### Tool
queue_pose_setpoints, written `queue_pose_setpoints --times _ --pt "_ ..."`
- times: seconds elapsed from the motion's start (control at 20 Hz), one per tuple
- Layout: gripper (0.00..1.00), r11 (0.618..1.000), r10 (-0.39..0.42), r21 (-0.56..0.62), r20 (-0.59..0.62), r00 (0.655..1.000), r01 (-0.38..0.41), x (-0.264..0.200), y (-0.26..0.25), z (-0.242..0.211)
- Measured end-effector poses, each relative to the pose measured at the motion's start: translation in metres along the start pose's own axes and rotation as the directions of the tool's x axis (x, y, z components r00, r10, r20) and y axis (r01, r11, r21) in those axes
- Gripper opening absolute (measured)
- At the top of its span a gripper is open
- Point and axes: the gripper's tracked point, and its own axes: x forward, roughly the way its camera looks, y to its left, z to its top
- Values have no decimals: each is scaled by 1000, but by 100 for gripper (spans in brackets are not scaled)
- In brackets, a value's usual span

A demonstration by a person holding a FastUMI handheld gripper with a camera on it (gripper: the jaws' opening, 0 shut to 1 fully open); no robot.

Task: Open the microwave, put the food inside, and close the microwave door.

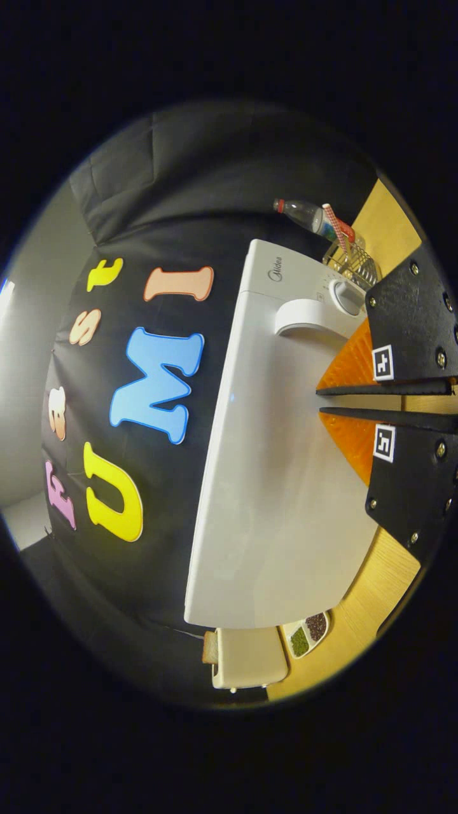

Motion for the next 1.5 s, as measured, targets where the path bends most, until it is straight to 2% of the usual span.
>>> queue_pose_setpoints --times 0.1,0.25,0.4,0.55,0.8,1.05,1.3,1.5 --pt "11 999 21 46 -10 1000 -20 -15 -3 6" --pt "11 998 63 19 17 998 -64 -53 -11 15" --pt "11 990 125 63 29 992 -126 -93 -23 25" --pt "11 982 157 100 14 987 -158 -132 -41 35" --pt "11 958 220 173 60 974 -228 -186 -56 79" --pt "11 936 306 161 69 950 -313 -243 -50 119" --pt "11 933 325 107 154 933 -342 -306 -70 137" --pt "11 954 270 68 223 937 -291 -333 -97 144"
